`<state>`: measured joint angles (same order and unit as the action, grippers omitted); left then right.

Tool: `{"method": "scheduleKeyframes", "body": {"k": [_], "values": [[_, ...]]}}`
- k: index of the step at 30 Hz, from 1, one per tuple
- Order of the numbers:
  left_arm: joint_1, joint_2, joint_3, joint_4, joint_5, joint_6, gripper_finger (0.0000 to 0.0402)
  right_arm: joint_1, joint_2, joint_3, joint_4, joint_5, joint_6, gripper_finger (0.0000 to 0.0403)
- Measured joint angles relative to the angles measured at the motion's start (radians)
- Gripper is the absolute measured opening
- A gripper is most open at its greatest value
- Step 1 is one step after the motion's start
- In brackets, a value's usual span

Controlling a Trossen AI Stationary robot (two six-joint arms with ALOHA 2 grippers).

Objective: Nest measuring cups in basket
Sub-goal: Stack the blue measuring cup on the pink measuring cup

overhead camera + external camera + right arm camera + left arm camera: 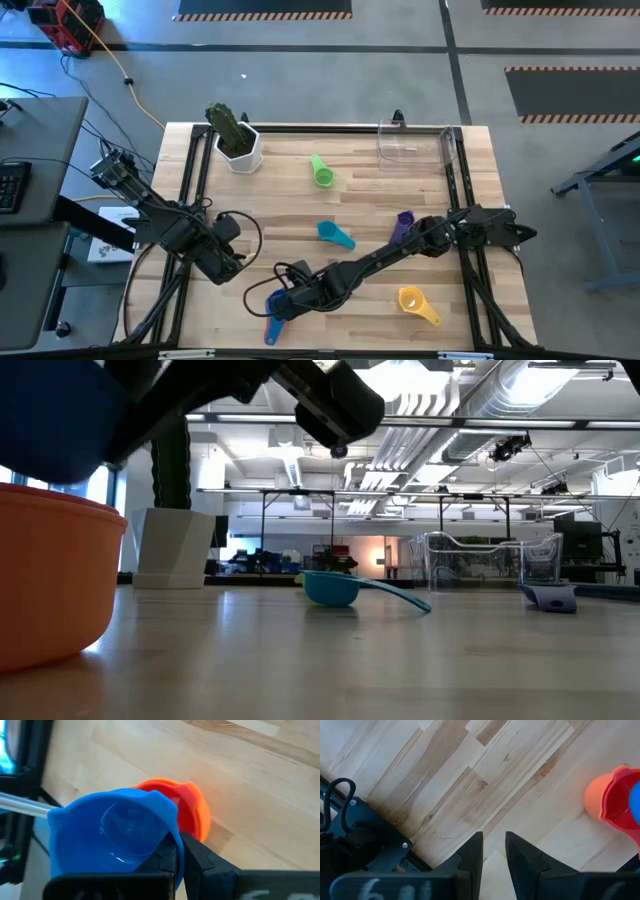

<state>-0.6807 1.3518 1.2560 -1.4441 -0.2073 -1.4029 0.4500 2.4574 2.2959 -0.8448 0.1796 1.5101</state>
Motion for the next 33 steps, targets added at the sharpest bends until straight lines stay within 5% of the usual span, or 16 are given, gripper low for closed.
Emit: {"method": "scheduleKeyframes", "body": {"k": [26, 33], "values": [[0.000, 0.000, 0.000, 0.000, -0.001, 0.010, 0.0074, -0.025, 0.011, 0.000, -0.027, -0.042, -0.051, 0.0025], [0.000, 0.000, 0.000, 0.000, -0.001, 0.010, 0.0074, -0.025, 0.011, 0.000, -0.026, -0.039, -0.053, 0.0058]]}}
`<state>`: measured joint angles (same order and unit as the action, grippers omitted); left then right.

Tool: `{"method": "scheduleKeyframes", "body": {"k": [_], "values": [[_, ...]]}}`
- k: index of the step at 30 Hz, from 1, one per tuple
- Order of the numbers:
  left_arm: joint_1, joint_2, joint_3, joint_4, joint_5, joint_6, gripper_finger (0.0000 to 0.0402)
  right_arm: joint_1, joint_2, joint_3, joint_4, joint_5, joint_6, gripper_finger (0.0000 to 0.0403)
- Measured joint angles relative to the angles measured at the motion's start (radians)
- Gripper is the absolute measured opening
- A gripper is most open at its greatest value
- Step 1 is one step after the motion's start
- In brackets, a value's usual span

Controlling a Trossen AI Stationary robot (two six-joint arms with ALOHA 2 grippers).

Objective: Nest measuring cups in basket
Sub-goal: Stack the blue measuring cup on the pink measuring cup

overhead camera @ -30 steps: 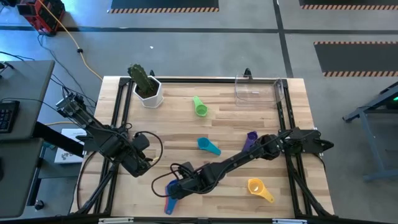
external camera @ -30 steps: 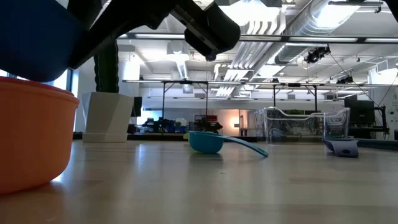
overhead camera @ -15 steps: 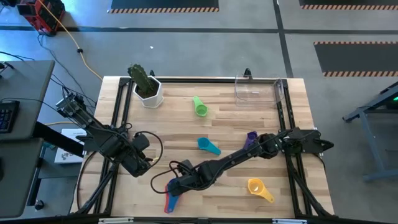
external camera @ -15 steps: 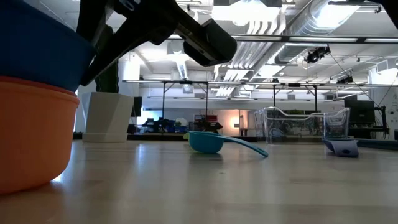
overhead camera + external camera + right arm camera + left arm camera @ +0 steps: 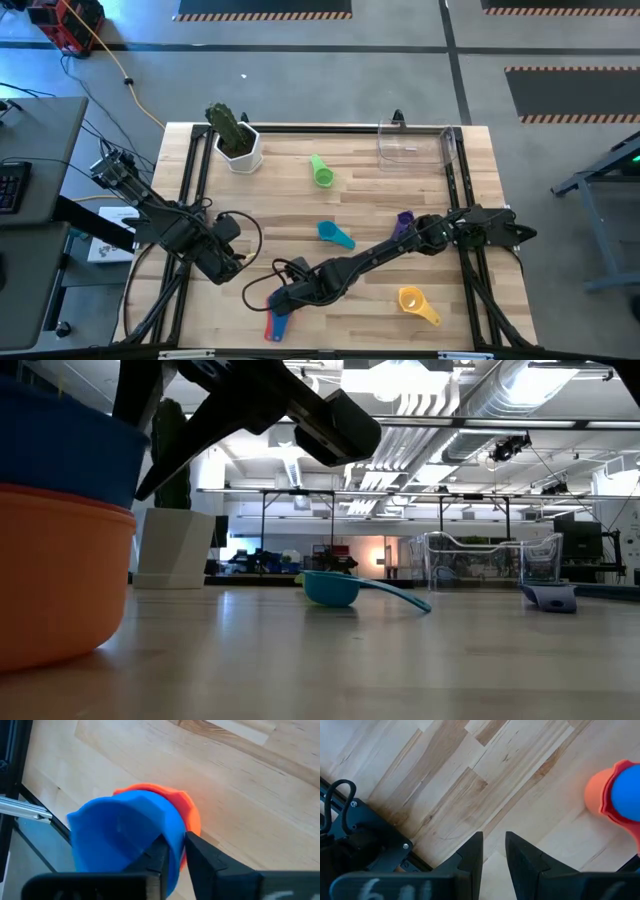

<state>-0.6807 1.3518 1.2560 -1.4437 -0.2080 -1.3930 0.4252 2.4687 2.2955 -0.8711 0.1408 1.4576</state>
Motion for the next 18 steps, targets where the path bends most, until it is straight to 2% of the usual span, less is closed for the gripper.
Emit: {"method": "scheduleKeyframes", "body": {"k": [8, 10, 15, 18], "values": [[0.000, 0.000, 0.000, 0.000, 0.000, 0.002, 0.0074, -0.005, 0.000, 0.000, 0.000, 0.003, 0.000, 0.0105], [-0.003, 0.000, 0.000, 0.000, 0.000, -0.001, 0.0074, -0.010, 0.000, 0.000, 0.000, -0.039, -0.003, 0.0108], [-0.037, 0.000, 0.000, 0.025, 0.000, -0.033, 0.0074, -0.024, -0.001, 0.000, 0.000, -0.231, -0.028, 0.0108], [-0.075, 0.000, 0.000, 0.074, 0.000, -0.050, 0.0074, -0.014, -0.002, 0.000, 0.000, -0.254, -0.028, 0.0108]]}}
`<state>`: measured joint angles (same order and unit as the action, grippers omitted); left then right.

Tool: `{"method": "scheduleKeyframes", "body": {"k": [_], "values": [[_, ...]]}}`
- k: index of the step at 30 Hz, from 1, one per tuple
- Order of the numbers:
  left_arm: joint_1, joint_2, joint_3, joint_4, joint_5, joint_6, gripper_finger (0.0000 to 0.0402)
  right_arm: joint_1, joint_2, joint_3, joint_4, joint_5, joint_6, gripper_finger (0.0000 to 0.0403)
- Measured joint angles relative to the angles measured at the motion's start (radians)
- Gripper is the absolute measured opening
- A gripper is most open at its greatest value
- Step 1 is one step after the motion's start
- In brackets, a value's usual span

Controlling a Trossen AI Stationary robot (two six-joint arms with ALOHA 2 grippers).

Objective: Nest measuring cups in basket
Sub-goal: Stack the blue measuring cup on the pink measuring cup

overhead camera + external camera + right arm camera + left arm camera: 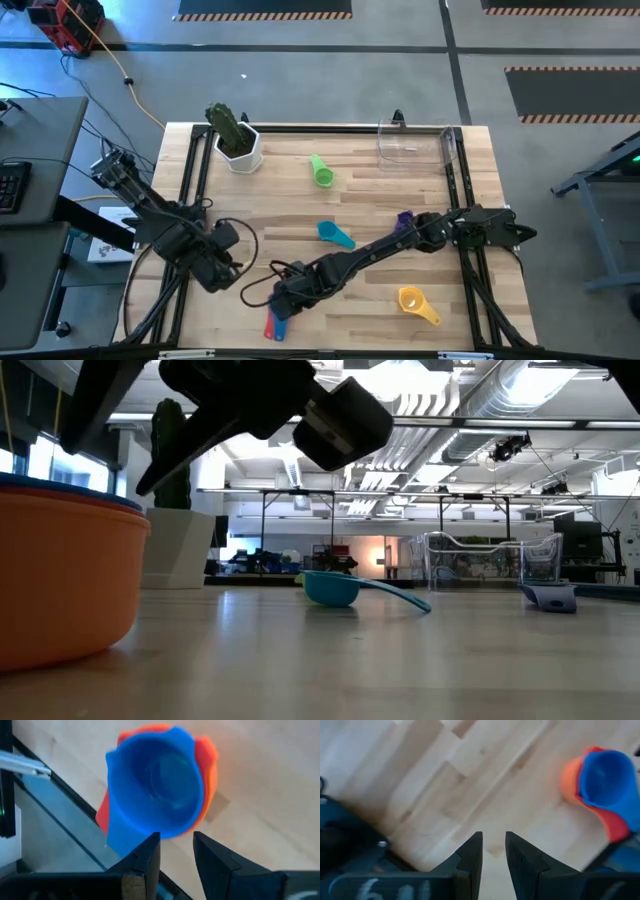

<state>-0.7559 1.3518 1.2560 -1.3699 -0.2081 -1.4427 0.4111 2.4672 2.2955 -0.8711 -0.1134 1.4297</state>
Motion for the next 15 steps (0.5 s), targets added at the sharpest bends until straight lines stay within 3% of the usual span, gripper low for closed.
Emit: {"method": "scheduleKeyframes", "body": {"k": [15], "values": [[-0.129, 0.151, 0.000, 0.149, -0.011, -0.171, 0.0074, 0.082, -0.001, 0.000, 0.016, 0.085, 0.058, 0.0108]]}}
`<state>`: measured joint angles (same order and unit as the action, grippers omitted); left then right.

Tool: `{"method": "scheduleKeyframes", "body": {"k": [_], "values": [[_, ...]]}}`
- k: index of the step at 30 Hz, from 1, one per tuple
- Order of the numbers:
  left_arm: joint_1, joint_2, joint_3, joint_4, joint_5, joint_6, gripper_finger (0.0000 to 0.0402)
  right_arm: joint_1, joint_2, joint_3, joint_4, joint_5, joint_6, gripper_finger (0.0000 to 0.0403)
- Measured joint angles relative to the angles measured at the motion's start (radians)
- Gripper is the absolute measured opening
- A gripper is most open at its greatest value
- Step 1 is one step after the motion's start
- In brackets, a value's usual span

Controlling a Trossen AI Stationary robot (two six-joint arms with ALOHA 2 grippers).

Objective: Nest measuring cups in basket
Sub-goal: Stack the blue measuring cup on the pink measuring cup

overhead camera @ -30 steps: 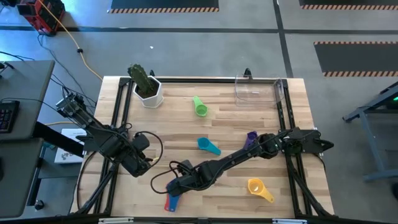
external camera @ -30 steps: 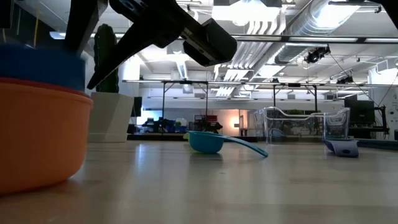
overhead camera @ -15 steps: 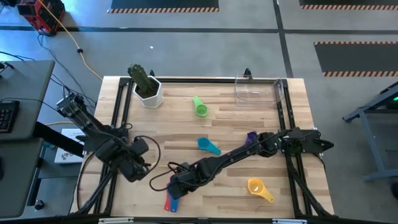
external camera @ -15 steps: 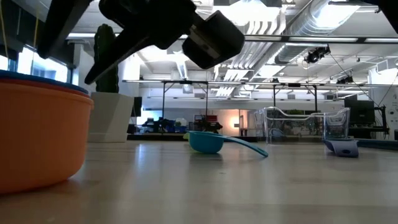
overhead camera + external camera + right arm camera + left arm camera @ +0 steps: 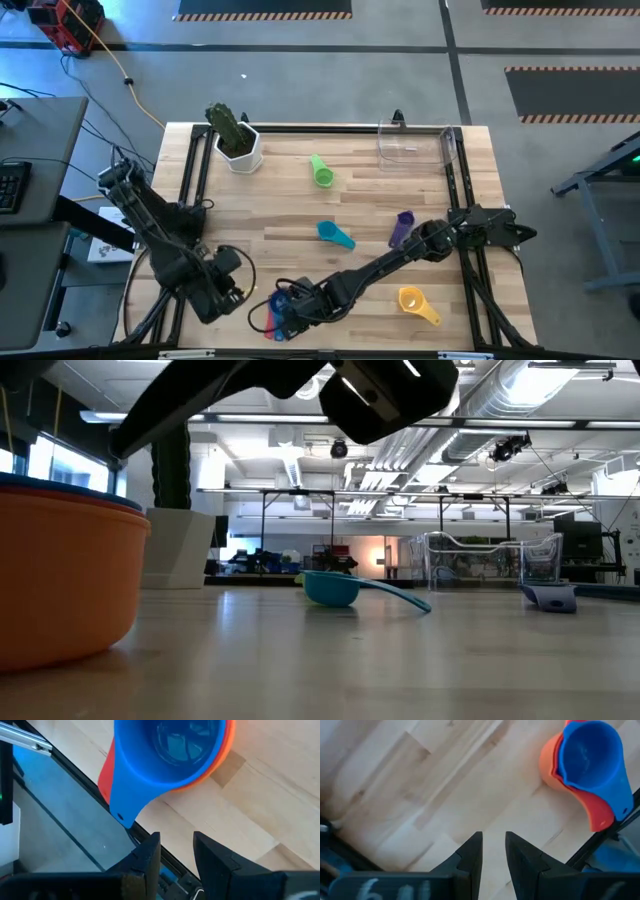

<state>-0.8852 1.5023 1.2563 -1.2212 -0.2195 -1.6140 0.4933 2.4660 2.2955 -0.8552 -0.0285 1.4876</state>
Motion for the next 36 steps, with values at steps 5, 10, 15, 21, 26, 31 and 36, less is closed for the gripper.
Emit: {"method": "scheduleKeyframes", "body": {"k": [5, 10, 15, 21, 26, 31, 36], "values": [[-0.017, 0.080, 0.000, 0.096, 0.006, -0.075, 0.0074, 0.012, -0.001, 0.000, 0.000, 0.070, 0.000, 0.0108], [-0.020, 0.147, 0.000, 0.186, 0.015, -0.105, 0.0074, 0.024, 0.015, 0.000, 0.015, 0.121, 0.031, 0.0108], [-0.022, 0.200, 0.000, 0.249, 0.038, -0.116, 0.0074, 0.033, 0.043, 0.000, 0.041, 0.111, 0.034, 0.0108], [-0.025, 0.252, 0.000, 0.316, 0.043, -0.162, 0.0074, 0.039, 0.056, -0.001, 0.066, 0.131, 0.041, 0.0108], [-0.025, 0.300, 0.000, 0.362, 0.049, -0.166, 0.0074, 0.039, 0.065, -0.001, 0.082, 0.152, 0.060, 0.0108], [-0.019, 0.335, -0.001, 0.415, 0.052, -0.165, 0.0074, 0.039, 0.069, 0.000, 0.110, 0.153, 0.067, 0.0108], [-0.007, 0.368, -0.001, 0.505, 0.053, -0.142, 0.0074, 0.039, 0.069, 0.000, 0.122, 0.168, 0.084, 0.0108]]}}
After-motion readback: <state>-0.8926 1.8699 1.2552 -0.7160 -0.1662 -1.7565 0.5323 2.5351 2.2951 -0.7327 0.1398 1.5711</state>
